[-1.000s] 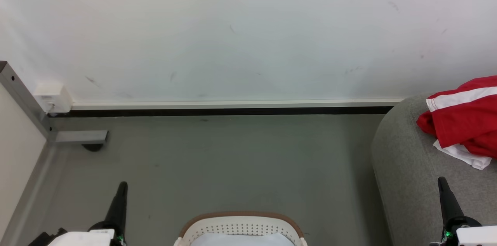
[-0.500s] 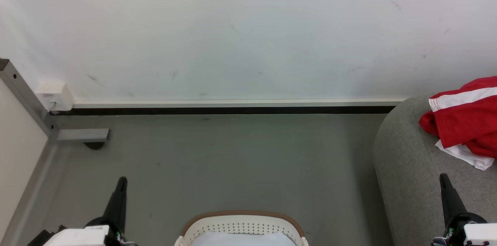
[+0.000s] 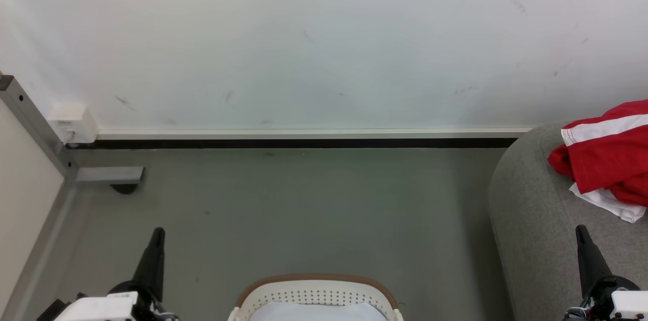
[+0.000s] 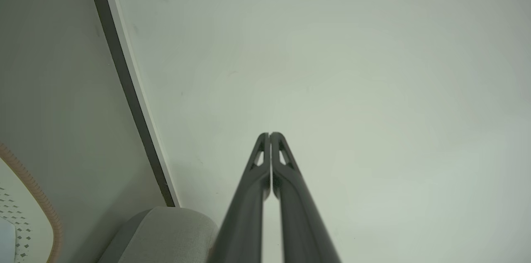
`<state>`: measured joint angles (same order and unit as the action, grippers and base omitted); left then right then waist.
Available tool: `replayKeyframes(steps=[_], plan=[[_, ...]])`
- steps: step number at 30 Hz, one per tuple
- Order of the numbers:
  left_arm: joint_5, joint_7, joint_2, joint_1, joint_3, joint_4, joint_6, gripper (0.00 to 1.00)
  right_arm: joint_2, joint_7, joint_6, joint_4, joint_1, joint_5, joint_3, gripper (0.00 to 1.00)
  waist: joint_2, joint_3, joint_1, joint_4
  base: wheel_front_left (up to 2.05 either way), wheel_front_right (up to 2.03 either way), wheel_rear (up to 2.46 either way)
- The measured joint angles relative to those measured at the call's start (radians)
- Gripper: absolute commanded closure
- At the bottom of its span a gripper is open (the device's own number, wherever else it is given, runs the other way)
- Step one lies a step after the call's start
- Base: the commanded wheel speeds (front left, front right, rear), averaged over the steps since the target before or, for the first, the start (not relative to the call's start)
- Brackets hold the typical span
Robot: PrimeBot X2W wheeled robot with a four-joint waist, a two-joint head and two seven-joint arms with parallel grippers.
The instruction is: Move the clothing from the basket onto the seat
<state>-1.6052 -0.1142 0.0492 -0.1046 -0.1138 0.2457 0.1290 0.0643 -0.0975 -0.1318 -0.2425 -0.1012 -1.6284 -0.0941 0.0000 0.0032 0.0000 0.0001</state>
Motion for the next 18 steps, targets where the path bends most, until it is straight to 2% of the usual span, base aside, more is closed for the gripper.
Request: replayKeyframes(steps=[18], plan=[[0.0,0.0,0.0,0.0,0.0,0.0,0.0,1.0,-0.002,-0.006,0.0,0.0,0.0,0.001,-0.004,1.0,0.0,0.0,0.0,0.0,0.0,0.0,0.0]])
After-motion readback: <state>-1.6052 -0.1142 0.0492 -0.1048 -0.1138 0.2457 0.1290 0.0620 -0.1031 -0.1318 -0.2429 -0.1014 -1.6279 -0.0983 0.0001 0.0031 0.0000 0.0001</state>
